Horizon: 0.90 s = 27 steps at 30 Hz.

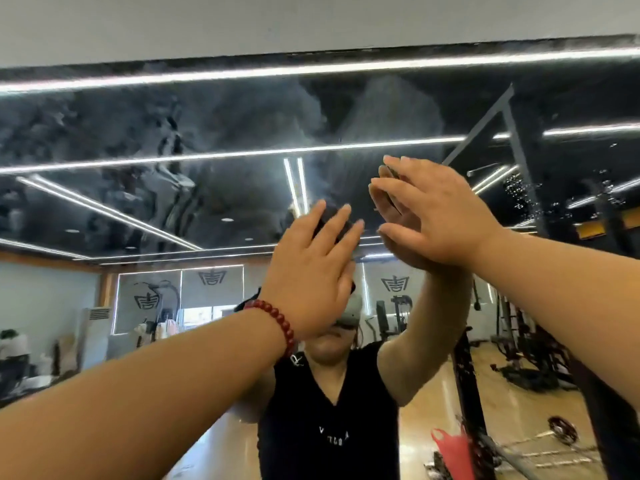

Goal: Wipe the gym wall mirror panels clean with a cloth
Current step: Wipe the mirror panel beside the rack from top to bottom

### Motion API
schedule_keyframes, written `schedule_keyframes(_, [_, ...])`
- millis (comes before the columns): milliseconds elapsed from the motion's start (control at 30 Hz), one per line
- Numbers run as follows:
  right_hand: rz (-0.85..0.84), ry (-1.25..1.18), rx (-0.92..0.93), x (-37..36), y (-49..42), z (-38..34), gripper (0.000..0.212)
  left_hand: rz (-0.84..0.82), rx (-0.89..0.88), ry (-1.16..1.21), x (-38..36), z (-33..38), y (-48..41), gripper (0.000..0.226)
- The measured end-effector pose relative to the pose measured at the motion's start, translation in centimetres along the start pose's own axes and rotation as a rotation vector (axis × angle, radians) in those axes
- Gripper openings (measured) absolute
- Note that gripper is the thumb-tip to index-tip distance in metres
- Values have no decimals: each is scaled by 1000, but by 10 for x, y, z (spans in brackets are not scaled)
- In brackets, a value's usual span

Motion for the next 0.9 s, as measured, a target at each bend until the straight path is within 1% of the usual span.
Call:
schedule_keyframes(67, [-9,-10,4,-3,-4,3,70,-33,-168,-39,-1,-2,0,57])
schedule_keyframes(100, [-6,-14,6,-6,-3,3,70,-17,-204,-66,3,-11,-7,55])
schedule_keyframes(133, [-2,-22,5,-8,-2,4,70,5,-195,-82,9,-23,-17,55])
schedule_keyframes(233, [-6,-70,-1,-9,-2,8,70,-3,18,-9,29,-56,-58,55])
schedule_keyframes(267, [-1,-82,-3,-10,-2,8,70,-6,67,1,30,-56,-67,54])
schedule_keyframes(300, [11,-95,-8,-10,-1,9,70,3,72,-7,30,-52,-70,54])
schedule_keyframes(333, [28,-114,-13,-10,-1,10,69,8,16,-26,26,-45,-70,56])
schedule_keyframes(367, [48,-140,-18,-10,-1,11,67,16,-82,-45,24,-35,-63,58])
schedule_keyframes(433, [76,-191,-39,-10,0,14,66,-35,-272,-65,15,-27,-50,59])
schedule_keyframes(467, [83,-200,-49,-11,1,16,65,-61,-308,-72,15,-33,-51,59])
schedule_keyframes(500, [92,-198,-54,-11,1,16,65,-60,-289,-70,18,-45,-60,58])
schedule_keyframes(600, [99,-178,-45,-10,-1,14,65,-47,-57,-54,37,-83,-103,53])
schedule_keyframes(667, [93,-182,-49,-10,-1,12,66,-23,41,-40,44,-83,-117,53])
schedule_keyframes(700, [90,-182,-57,-10,-1,12,67,-16,36,-36,42,-72,-118,53])
schedule_keyframes(733, [88,-184,-70,-9,-1,12,69,-23,-16,-52,36,-57,-113,53])
schedule_keyframes(800, [94,-204,-118,-6,-1,12,75,-16,-193,-100,28,-32,-97,55])
schedule_keyframes(833, [94,-211,-134,-6,-1,12,78,-21,-248,-97,27,-31,-94,55])
schedule_keyframes(867, [88,-208,-142,-6,-1,11,80,-32,-261,-79,28,-38,-96,55])
schedule_keyframes(900, [79,-197,-149,-6,-1,10,82,-32,-232,-60,29,-50,-102,55])
Point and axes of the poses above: each hand's wrist, its own y-axis away from the middle knuckle, its own x-axis out of the back of the hand, z = x × y, the point moved 4 cm from there along -y, towards the middle knuckle, and after that the axes turned 7 degrees about -z, right-handed, at the moved point
